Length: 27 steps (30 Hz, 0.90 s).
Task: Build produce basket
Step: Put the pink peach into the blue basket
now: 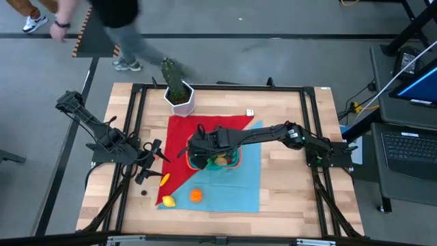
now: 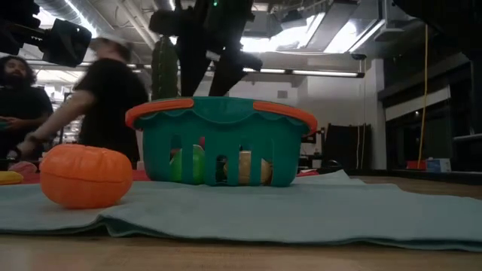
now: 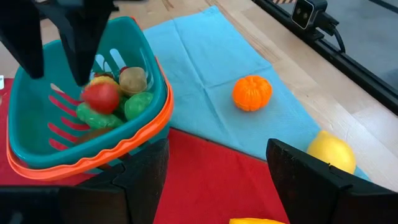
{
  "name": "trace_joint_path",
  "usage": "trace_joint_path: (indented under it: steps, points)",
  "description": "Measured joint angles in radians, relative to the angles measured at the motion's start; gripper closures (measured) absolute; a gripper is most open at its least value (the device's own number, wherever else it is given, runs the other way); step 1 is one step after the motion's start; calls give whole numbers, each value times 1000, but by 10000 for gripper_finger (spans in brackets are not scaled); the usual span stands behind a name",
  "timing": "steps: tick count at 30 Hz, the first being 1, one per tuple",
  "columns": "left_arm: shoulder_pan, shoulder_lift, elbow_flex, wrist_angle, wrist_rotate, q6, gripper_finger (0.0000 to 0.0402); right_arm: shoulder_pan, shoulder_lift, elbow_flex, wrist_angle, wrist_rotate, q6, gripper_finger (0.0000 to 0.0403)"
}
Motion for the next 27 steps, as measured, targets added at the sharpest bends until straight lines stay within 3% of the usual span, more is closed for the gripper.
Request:
trace_joint_path:
  steps: [8, 16, 21, 27]
  points:
    - [0, 0, 0, 0, 0, 0, 138, 0, 0, -41, -1, -15, -22, 165]
    - [0, 0, 0, 0, 0, -15, 138, 38, -73, -12, -42, 101, -102, 198]
    - [0, 0, 0, 1, 0, -21, 138, 106, -99, -14, -135, 311, -5, 232]
    - [0, 0, 0, 0, 0, -23, 138, 192, -95, -114, -97, 446, 146, 284]
